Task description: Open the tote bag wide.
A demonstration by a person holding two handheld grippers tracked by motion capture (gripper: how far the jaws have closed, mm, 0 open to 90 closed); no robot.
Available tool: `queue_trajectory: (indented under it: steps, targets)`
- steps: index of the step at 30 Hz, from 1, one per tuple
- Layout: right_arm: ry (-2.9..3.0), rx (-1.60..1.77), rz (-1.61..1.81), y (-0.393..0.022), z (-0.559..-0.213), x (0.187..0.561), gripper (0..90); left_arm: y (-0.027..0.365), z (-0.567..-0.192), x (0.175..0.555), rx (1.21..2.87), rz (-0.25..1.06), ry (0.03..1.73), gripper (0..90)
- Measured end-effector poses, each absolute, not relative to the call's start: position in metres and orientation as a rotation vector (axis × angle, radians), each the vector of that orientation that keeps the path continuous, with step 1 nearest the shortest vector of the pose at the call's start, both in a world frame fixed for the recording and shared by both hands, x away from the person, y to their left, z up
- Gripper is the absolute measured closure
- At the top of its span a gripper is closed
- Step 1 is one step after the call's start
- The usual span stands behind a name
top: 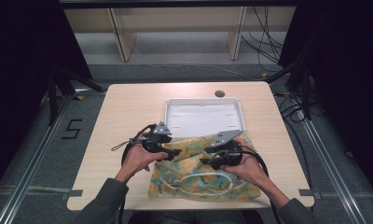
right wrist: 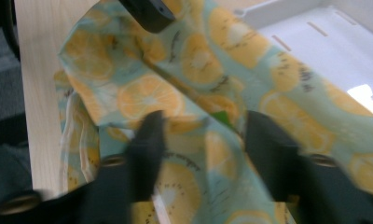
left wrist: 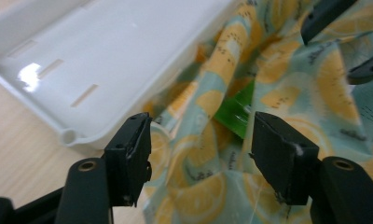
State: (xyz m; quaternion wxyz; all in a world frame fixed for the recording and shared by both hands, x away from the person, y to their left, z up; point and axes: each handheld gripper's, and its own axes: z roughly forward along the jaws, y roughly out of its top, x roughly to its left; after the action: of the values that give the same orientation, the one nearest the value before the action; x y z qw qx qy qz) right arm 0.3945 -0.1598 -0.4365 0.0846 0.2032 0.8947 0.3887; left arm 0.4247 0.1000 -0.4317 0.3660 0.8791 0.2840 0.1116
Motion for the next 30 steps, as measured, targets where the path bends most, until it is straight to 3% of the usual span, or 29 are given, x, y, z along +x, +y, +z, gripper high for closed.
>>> queue_trajectory:
  steps: [3,4,6,12,17,20,21,25,26,27,30]
  targets:
    - [2.695,0.542,1.107,-0.16,-0.438,0.389,84.4,0.097,-0.438,0.438,2.284,0.3,0.744,70.4]
    - [2.704,0.52,1.097,-0.161,-0.438,0.386,88.6,0.096,-0.439,0.441,2.277,0.305,0.772,79.8]
    - [2.712,0.509,1.106,-0.161,-0.438,0.383,90.0,0.096,-0.439,0.444,2.27,0.315,0.784,87.4]
    - [2.831,0.455,1.05,-0.163,-0.443,0.353,90.0,0.101,-0.439,0.465,2.192,0.402,0.872,89.1]
    - [2.892,0.432,1.029,-0.16,-0.451,0.336,90.0,0.101,-0.442,0.473,2.183,0.402,0.897,89.0]
    - [2.916,0.454,1.032,-0.159,-0.453,0.331,90.0,0.1,-0.443,0.475,2.156,0.373,0.905,82.1]
    - [2.928,0.49,1.019,-0.159,-0.454,0.33,88.6,0.099,-0.441,0.472,2.149,0.366,0.907,73.0]
    - [2.849,0.459,1.096,-0.164,-0.444,0.34,67.1,0.098,-0.422,0.451,2.132,0.386,0.859,48.4]
    - [2.849,0.459,1.096,-0.164,-0.444,0.34,67.1,0.098,-0.422,0.451,2.132,0.386,0.859,43.5]
    - [2.769,0.535,1.155,-0.17,-0.43,0.346,53.5,0.099,-0.41,0.436,2.098,0.383,0.836,39.7]
    - [2.695,0.56,1.228,-0.18,-0.412,0.355,47.5,0.1,-0.4,0.419,2.081,0.392,0.808,36.1]
